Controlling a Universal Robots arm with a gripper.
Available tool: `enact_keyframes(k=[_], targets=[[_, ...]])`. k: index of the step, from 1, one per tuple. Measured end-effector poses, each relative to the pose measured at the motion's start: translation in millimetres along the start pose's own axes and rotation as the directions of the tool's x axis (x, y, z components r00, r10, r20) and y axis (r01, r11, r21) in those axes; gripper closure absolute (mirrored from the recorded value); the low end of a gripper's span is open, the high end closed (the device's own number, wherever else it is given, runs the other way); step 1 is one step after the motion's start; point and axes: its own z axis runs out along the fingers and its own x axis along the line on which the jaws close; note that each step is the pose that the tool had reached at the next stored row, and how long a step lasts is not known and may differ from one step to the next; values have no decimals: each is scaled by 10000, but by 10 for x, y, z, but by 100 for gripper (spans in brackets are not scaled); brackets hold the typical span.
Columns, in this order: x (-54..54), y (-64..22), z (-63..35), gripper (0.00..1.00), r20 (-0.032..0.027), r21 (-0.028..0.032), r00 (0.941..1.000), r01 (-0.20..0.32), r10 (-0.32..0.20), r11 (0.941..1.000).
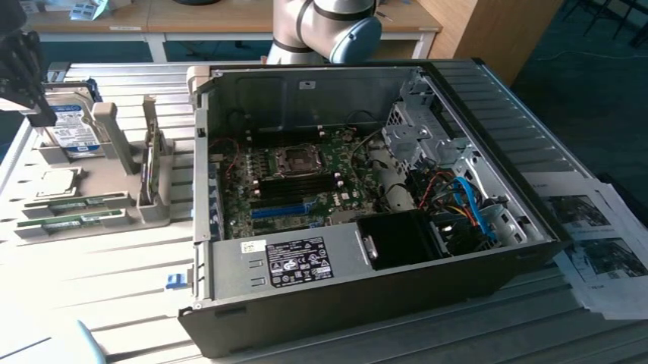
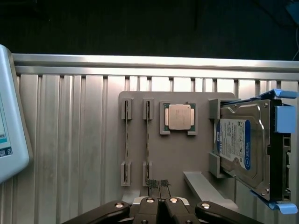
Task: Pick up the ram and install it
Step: 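Pick up the ram and move it above insertion slot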
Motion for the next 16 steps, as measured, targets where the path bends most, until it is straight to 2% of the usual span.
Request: enact_keyframes(k=[6,16], targets=[[0,-2,73,90,3,0,10000,1,-1,10000],[0,-3,115,90,3,0,10000,0,0,10000]])
